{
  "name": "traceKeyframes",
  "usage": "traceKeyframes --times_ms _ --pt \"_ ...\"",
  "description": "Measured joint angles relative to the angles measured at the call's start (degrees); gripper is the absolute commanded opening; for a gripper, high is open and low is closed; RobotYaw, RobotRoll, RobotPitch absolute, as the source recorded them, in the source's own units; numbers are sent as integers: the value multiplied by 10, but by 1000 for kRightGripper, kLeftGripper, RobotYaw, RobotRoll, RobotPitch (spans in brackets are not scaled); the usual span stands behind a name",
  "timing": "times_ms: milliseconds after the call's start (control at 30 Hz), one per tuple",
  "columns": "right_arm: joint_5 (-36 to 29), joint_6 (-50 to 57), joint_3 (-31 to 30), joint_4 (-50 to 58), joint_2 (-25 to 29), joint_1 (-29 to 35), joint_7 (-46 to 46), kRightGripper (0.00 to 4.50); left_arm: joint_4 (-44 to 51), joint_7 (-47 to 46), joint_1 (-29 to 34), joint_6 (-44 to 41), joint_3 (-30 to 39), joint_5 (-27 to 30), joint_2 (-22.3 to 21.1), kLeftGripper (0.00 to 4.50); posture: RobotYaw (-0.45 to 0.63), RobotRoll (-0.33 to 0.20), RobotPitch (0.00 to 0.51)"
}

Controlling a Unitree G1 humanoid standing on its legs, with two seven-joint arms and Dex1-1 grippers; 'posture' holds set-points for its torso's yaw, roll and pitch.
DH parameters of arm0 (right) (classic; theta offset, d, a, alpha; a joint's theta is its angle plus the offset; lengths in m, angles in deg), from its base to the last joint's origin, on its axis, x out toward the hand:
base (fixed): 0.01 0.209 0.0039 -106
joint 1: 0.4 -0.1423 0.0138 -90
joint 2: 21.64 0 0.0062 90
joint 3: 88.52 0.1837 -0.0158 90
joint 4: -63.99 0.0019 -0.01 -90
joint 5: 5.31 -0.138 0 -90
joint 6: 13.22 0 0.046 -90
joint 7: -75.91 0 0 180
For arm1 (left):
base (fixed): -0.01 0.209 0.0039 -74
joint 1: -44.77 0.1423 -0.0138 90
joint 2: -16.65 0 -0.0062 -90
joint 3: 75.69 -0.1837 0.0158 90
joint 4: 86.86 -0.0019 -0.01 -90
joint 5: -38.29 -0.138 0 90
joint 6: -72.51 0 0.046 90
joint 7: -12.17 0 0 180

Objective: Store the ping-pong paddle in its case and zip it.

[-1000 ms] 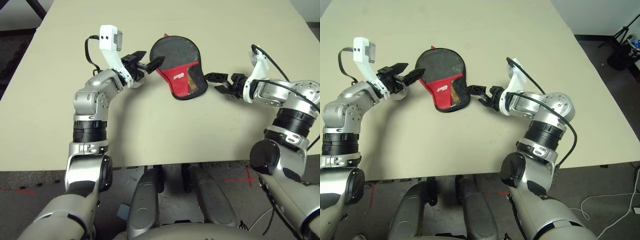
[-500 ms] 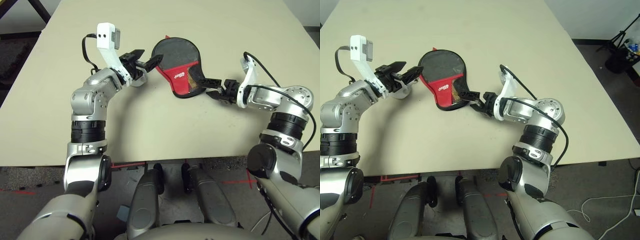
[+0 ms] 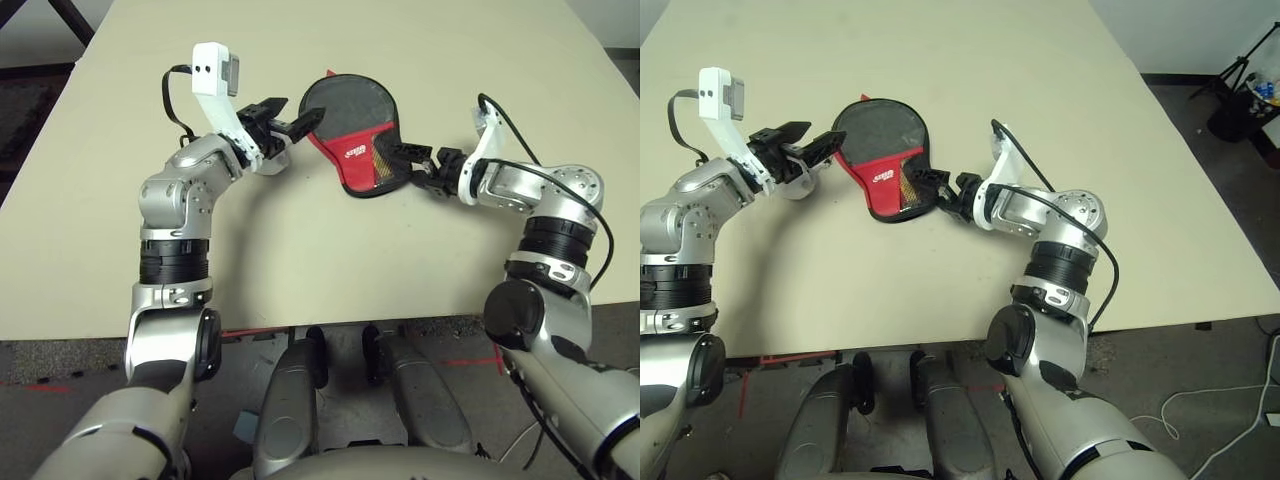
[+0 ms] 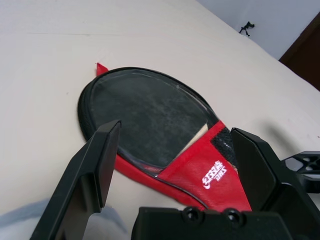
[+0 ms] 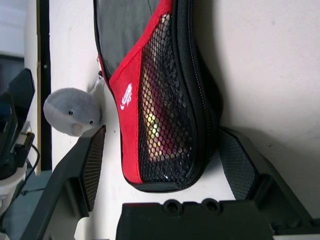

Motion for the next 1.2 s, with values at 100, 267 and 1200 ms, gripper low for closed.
traceKeyframes --times_ms 100,267,1200 --pt "-3 -11 3 0 -18 0 10 4457 -1 0 11 1 0 -1 -8 4500 -15 0 314" --pt "-5 -17 11 1 -51 1 28 3280 -6 -3 14 9 5 -3 -16 4500 -11 0 305" --pt "-289 86 -154 176 55 193 73 42 -6 -20 19 23 12 -3 -20 4500 -39 0 305"
